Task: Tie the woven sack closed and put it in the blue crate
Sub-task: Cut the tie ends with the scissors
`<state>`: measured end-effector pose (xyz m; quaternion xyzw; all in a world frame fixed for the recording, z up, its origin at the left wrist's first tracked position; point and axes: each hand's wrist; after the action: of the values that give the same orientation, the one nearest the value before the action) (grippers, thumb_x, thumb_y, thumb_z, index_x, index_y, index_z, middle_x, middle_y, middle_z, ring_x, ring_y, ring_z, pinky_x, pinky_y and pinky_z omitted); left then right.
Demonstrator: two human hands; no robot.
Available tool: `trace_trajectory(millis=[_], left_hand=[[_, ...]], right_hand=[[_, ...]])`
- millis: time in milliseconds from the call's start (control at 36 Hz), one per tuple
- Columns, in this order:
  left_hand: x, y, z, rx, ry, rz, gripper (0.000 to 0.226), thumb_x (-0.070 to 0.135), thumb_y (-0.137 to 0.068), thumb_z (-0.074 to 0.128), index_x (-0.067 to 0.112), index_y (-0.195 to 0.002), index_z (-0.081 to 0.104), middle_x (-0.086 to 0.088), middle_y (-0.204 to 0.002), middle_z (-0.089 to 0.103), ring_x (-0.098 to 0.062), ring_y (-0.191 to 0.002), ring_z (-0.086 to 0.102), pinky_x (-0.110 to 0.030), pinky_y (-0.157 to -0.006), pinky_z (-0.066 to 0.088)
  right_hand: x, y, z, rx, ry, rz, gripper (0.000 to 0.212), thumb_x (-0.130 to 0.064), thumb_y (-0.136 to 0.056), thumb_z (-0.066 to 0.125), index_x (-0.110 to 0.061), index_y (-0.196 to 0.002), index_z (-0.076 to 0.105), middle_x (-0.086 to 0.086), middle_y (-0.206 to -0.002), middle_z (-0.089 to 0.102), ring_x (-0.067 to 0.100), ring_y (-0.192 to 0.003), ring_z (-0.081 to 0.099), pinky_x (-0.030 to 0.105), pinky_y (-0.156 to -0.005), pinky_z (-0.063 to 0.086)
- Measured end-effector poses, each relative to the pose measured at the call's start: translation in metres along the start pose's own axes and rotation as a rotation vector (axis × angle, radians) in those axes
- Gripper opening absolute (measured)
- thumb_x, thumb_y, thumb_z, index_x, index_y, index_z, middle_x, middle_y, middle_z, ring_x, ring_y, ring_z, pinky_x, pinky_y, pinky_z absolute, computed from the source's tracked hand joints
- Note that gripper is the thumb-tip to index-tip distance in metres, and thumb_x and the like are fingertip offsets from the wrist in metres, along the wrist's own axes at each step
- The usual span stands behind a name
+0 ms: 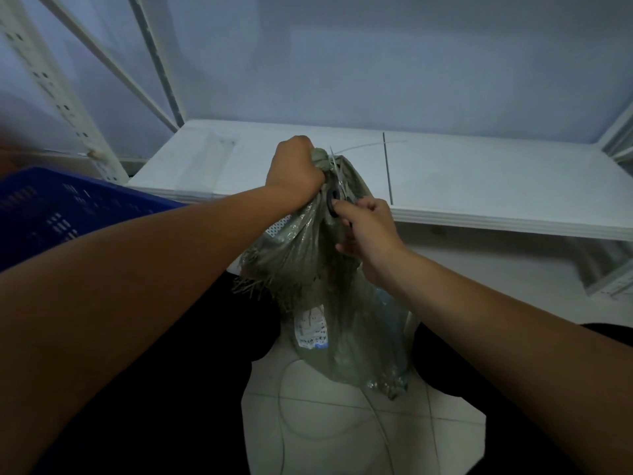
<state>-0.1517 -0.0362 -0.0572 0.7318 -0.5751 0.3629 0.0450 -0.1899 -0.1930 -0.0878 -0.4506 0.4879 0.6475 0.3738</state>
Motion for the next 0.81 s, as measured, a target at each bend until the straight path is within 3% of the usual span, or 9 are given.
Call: trace_trajectory(millis=[139, 222, 333, 444, 556, 694, 806], left_hand=[[-0.004, -0.002, 0.001, -0.005, 0.017, -0.019, 0.005, 0.001, -0.074, 0.056, 0.006, -0.076, 0.055, -0.009, -0.076, 0.059, -0.020, -0.069, 0.055, -0.024, -0.048, 0.034], [-0.003, -0.003, 0.000, 0.001, 0.031, -0.047, 0.013, 0.001, -0.077, 0.055, 0.010, -0.069, 0.050, -0.004, -0.069, 0.054, -0.013, -0.062, 0.049, -0.023, -0.045, 0.033], [-0.003, -0.005, 0.001, 0.023, 0.036, -0.097, 0.028, 0.003, -0.079, 0.054, 0.014, -0.060, 0.039, 0.000, -0.061, 0.046, -0.008, -0.055, 0.042, -0.022, -0.044, 0.030], [-0.005, -0.007, 0.000, 0.033, 0.034, -0.120, 0.033, 0.004, -0.082, 0.054, 0.016, -0.058, 0.036, 0.002, -0.061, 0.044, -0.006, -0.053, 0.040, -0.021, -0.043, 0.028], [-0.007, -0.007, 0.000, 0.023, 0.041, -0.116, 0.028, 0.004, -0.080, 0.056, 0.015, -0.059, 0.040, 0.000, -0.063, 0.047, -0.010, -0.057, 0.045, -0.022, -0.044, 0.031], [-0.005, -0.004, 0.000, -0.008, 0.011, -0.033, 0.007, 0.002, -0.077, 0.058, 0.008, -0.076, 0.054, -0.006, -0.074, 0.056, -0.016, -0.067, 0.050, -0.022, -0.048, 0.034], [-0.002, 0.000, 0.003, -0.033, -0.009, 0.072, 0.008, 0.006, -0.077, 0.063, 0.008, -0.077, 0.055, -0.006, -0.078, 0.058, -0.017, -0.070, 0.051, -0.021, -0.047, 0.030]], right_hand=[[0.000, 0.003, 0.001, 0.071, 0.026, -0.077, 0.056, -0.037, -0.081, 0.078, -0.023, -0.123, 0.044, 0.006, -0.113, 0.061, 0.020, -0.088, 0.059, 0.032, -0.062, 0.051], [-0.001, 0.004, 0.002, 0.110, 0.014, -0.093, 0.058, -0.039, -0.076, 0.079, -0.022, -0.119, 0.044, 0.008, -0.108, 0.062, 0.021, -0.083, 0.060, 0.037, -0.066, 0.051], [0.006, 0.009, 0.004, 0.096, 0.052, -0.088, 0.054, -0.038, -0.080, 0.079, -0.022, -0.119, 0.043, 0.005, -0.109, 0.061, 0.018, -0.086, 0.060, 0.029, -0.061, 0.044], [0.010, 0.013, 0.009, 0.093, 0.075, -0.114, 0.061, -0.040, -0.079, 0.080, -0.021, -0.124, 0.044, 0.003, -0.112, 0.061, 0.016, -0.093, 0.061, 0.031, -0.068, 0.046], [0.007, 0.013, 0.012, 0.111, 0.052, -0.130, 0.059, -0.040, -0.076, 0.080, -0.022, -0.119, 0.043, 0.001, -0.100, 0.060, 0.018, -0.086, 0.060, 0.033, -0.067, 0.045], [-0.001, 0.008, 0.011, 0.118, 0.026, -0.128, 0.058, -0.045, -0.065, 0.077, -0.027, -0.110, 0.044, 0.005, -0.105, 0.064, 0.022, -0.088, 0.062, 0.035, -0.069, 0.048], [-0.003, 0.003, 0.007, 0.131, 0.039, -0.126, 0.050, -0.039, -0.078, 0.078, -0.023, -0.111, 0.045, 0.005, -0.097, 0.061, 0.022, -0.080, 0.059, 0.029, -0.057, 0.044]])
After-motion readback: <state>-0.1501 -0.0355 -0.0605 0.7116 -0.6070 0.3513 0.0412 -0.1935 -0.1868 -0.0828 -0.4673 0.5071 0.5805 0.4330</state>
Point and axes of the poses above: each hand's wrist, its own y-axis away from the middle knuckle, its own z-axis out of the palm, x = y × z
